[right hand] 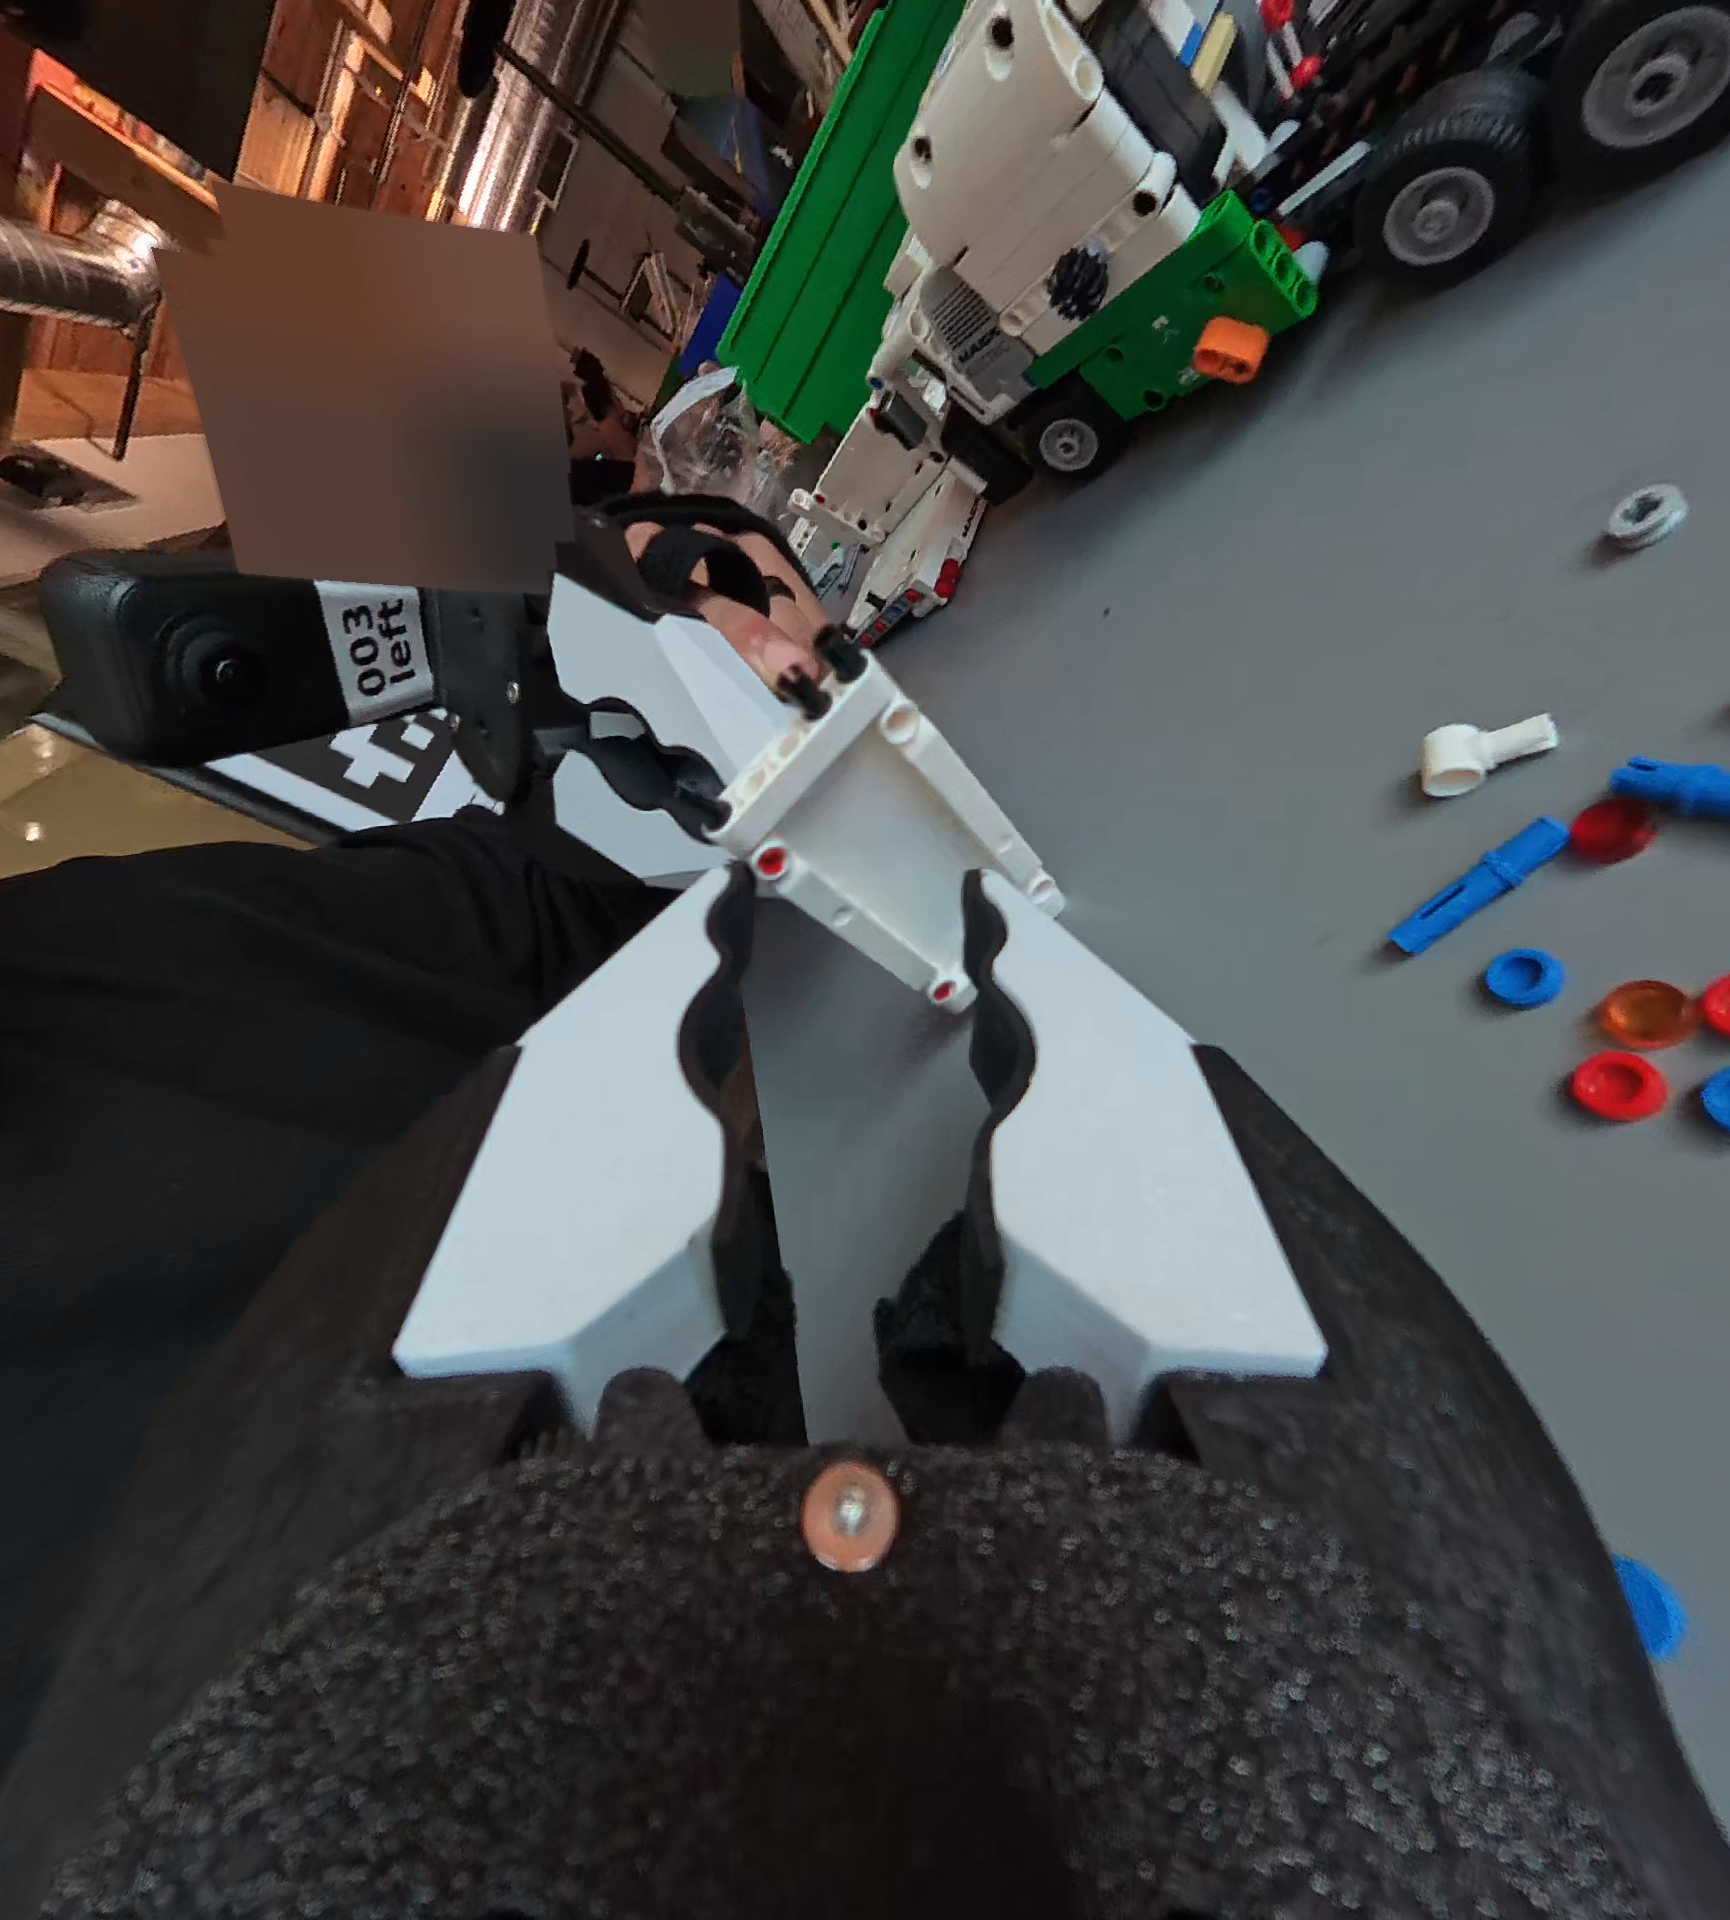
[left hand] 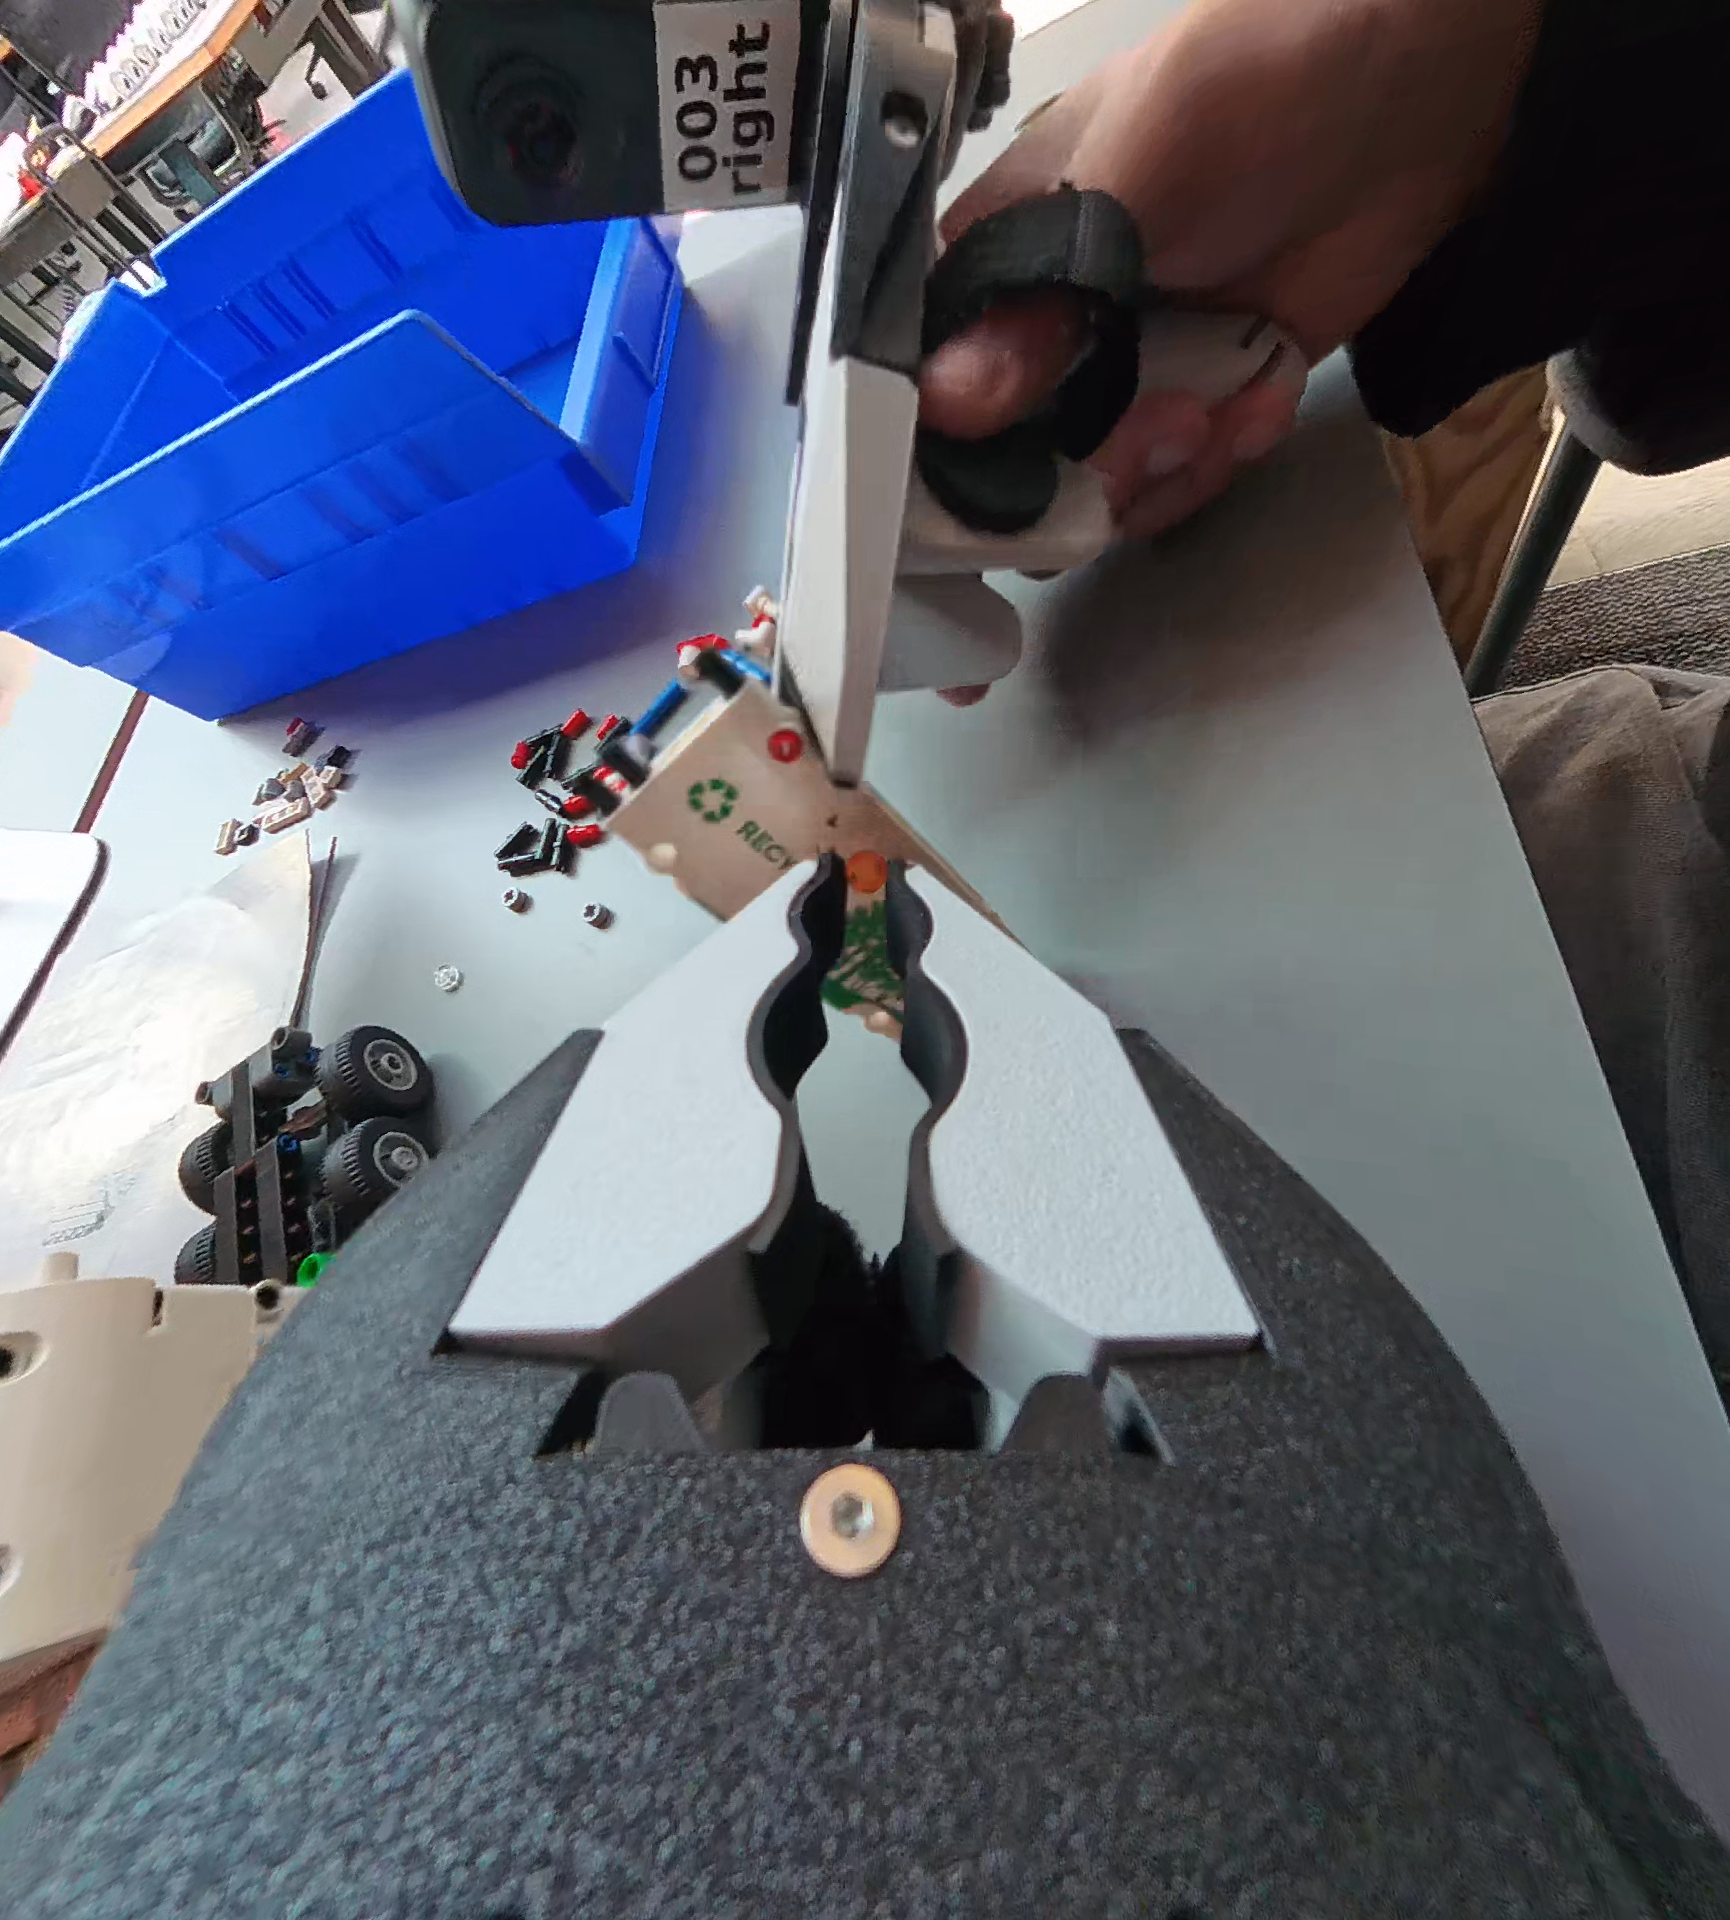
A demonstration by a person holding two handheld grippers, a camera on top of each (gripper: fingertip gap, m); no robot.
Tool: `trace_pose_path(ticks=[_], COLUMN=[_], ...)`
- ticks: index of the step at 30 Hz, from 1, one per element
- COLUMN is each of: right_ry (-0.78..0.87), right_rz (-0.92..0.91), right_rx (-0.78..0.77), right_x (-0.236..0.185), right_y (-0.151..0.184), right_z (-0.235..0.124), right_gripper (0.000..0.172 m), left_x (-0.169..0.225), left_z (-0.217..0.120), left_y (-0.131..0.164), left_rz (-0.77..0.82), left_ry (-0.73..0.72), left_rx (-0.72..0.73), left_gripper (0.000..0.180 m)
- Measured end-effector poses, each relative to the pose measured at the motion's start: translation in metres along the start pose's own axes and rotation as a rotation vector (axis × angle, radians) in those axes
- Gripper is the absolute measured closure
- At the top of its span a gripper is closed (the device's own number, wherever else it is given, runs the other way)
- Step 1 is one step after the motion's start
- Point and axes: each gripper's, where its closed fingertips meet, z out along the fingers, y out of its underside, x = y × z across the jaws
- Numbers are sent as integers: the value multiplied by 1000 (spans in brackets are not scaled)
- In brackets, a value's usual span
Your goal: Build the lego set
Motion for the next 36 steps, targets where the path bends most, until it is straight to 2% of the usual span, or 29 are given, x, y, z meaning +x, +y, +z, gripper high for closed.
trace_pose_path(ticks=[1,2,4,7,10,13,17,21,26,32,36], right_ry=[35,66,100,101,157,192,182,145,70,109,105], right_rz=[-12,-27,-53,-61,-133,-171,-223,-341,-367,-607,-562], right_rx=[31,59,68,50,53,42,38,-30,-78,-124,-234], right_x=[3,6,9,11,13,14,14,7,2,3,4], right_y=[-4,-7,-8,-5,-7,-6,-6,0,2,-9,-6], right_z=[-2,-5,-6,-2,0,2,1,8,15,34,52], right_gripper=[141,150,159,154,163,164,164,164,164,163,160], left_x=[3,6,3,5,5,4,-15,-21,-20,-23,-28], left_z=[1,4,9,13,14,11,-7,-11,-11,-25,-34], left_y=[-2,-3,0,0,3,3,-10,-17,-11,4,18], left_rz=[-8,-9,11,-12,-22,-24,9,106,129,169,176], left_ry=[16,21,-3,19,16,5,-76,-57,-18,-69,-105], left_rx=[15,16,-10,-5,-8,0,75,123,126,108,85], left_gripper=[174,174,174,174,174,174,174,174,174,174,174])
